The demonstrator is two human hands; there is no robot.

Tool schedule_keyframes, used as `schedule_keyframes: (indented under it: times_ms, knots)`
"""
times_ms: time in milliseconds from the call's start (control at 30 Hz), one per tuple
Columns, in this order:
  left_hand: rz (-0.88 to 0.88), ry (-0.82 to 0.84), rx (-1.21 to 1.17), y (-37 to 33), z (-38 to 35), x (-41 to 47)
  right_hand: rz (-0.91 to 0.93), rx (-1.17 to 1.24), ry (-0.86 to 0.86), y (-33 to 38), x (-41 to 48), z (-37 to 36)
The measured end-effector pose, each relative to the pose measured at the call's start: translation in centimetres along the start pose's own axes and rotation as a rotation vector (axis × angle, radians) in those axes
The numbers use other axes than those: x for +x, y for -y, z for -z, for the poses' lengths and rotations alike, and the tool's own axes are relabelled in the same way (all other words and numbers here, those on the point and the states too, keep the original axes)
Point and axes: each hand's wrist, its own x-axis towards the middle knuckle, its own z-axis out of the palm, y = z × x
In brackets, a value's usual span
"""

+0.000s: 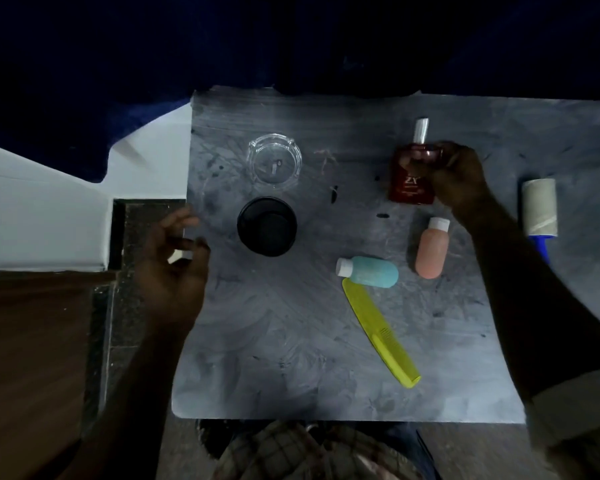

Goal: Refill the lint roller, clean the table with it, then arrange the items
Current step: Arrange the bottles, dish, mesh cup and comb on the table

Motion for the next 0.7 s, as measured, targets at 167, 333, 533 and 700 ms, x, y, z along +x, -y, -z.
schedule_keyframes:
  times_ms: [167,333,533,700]
  knots:
    - [-0.084,0.154,-0.075,-6.2,-3.5,6.0,0.293,0.177,0.168,2.0,-0.5,-3.4]
    - [-0.153,0.593,0.148,-9.4,-9.8,13.3,0.394,0.033,0.247,3.5,1.1,-7.0]
    - [-0.334,0.838,0.493,-9.0,-13.7,16.8,0.414,0.011,0.266,3.1,3.1,-7.6]
    - [-0.407,0.823,0.532,-7.6,-14.4,17.3,0.441,-0.042,0.254,2.8,3.6,-7.9]
